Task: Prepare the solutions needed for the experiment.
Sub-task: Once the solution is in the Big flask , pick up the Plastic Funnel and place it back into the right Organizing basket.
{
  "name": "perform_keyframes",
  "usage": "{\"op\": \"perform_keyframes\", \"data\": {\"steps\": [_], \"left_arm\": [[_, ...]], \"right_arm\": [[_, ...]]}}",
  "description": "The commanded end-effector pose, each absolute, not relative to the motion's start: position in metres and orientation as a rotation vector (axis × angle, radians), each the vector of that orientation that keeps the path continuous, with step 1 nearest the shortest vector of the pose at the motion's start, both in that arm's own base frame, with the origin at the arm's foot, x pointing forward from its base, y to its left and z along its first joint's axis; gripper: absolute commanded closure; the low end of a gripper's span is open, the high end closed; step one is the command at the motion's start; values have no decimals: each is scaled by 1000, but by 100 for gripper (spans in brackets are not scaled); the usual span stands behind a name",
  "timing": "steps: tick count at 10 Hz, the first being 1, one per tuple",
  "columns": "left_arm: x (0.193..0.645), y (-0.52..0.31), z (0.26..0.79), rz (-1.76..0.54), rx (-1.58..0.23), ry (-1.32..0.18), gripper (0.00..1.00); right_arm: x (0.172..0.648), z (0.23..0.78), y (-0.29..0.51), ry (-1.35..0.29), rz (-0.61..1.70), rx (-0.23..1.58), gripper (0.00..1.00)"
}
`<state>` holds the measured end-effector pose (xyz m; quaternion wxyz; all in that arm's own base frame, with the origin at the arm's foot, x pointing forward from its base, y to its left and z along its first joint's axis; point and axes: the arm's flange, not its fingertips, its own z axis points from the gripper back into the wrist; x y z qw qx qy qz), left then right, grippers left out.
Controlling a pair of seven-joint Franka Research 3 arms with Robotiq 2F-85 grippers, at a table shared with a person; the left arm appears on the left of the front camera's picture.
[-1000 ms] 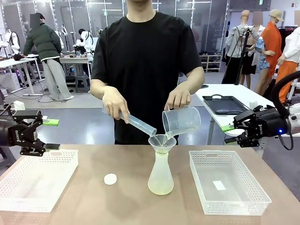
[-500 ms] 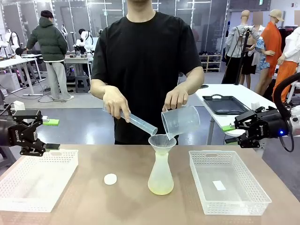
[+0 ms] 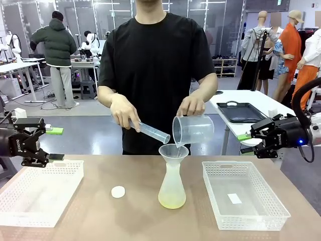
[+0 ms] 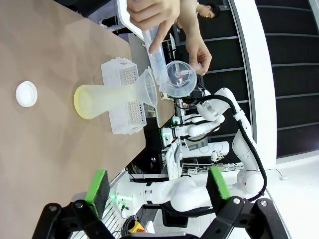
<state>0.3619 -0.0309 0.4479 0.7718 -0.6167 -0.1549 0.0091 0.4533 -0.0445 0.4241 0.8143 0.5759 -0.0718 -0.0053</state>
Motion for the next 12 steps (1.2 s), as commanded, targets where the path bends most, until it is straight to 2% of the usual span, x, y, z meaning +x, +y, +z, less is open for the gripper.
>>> {"op": "perform_keyframes", "data": {"steps": [1, 9, 12], "left_arm": [[362, -35, 450, 27, -1367, -347, 0], [362, -35, 450, 27, -1367, -347, 0], [362, -35, 450, 27, -1367, -347, 0]], "right_arm": [[455, 426, -46, -152, -3, 1219, 42], [453, 424, -45, -153, -11, 1229, 42], [458, 445, -39, -242, 62, 1147, 42]]}}
